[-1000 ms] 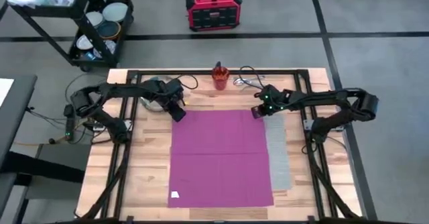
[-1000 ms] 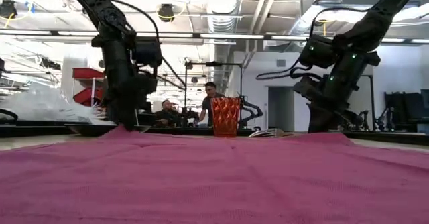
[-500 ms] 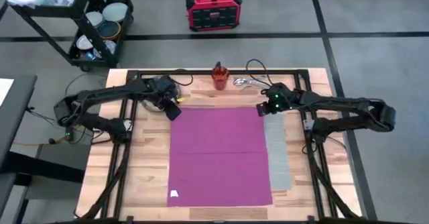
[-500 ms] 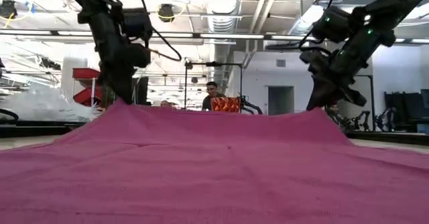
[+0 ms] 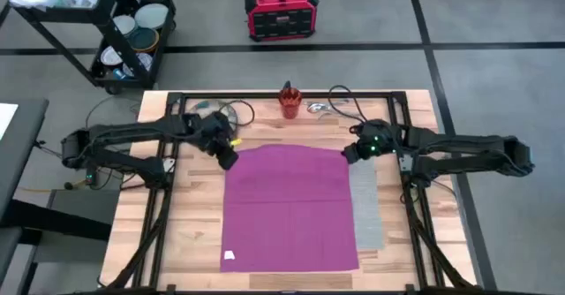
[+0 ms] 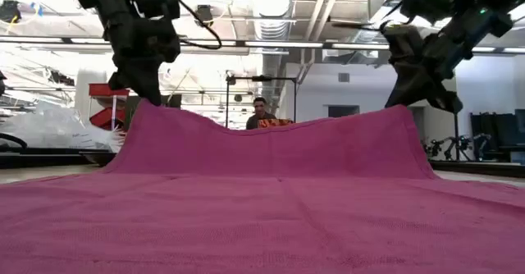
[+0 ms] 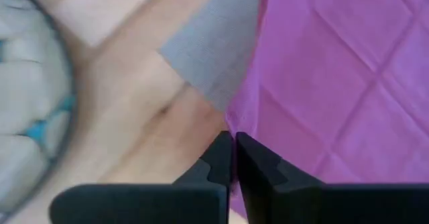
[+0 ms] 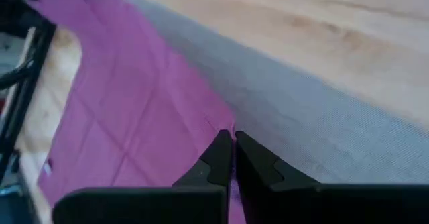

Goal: Set table place
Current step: Fold the pink table napkin

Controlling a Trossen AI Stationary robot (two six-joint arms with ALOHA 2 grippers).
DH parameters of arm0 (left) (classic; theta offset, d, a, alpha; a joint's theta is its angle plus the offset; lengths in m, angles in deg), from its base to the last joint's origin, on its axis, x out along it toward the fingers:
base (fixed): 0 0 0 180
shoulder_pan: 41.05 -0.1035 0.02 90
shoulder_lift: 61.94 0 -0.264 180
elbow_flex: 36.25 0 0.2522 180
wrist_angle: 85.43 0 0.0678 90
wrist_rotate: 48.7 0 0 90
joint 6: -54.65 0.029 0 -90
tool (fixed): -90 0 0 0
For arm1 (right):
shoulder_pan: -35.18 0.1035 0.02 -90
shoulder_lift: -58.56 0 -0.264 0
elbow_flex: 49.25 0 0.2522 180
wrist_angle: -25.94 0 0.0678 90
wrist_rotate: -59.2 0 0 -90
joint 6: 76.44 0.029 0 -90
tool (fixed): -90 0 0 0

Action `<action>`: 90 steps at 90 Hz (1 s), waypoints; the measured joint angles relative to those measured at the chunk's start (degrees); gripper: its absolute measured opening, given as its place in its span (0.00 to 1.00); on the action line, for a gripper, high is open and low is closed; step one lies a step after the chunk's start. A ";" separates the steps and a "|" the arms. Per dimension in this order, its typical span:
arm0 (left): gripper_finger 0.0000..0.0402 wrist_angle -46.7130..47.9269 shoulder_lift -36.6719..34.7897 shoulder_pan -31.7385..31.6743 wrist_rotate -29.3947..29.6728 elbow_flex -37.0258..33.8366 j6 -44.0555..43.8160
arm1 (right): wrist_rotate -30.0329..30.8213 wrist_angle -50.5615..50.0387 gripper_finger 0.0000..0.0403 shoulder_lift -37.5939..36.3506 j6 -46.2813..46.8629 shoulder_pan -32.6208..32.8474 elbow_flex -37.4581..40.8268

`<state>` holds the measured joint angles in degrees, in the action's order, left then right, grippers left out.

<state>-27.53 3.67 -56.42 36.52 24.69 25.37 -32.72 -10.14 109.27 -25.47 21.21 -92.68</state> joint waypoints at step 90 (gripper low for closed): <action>0.00 16.29 -0.07 25.62 3.34 14.93 -14.55 | 5.19 -11.47 0.00 -3.79 6.69 20.44 -10.16</action>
<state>-11.24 3.60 -30.80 39.86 39.62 10.81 -27.52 -21.60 105.48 -18.78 41.65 -102.85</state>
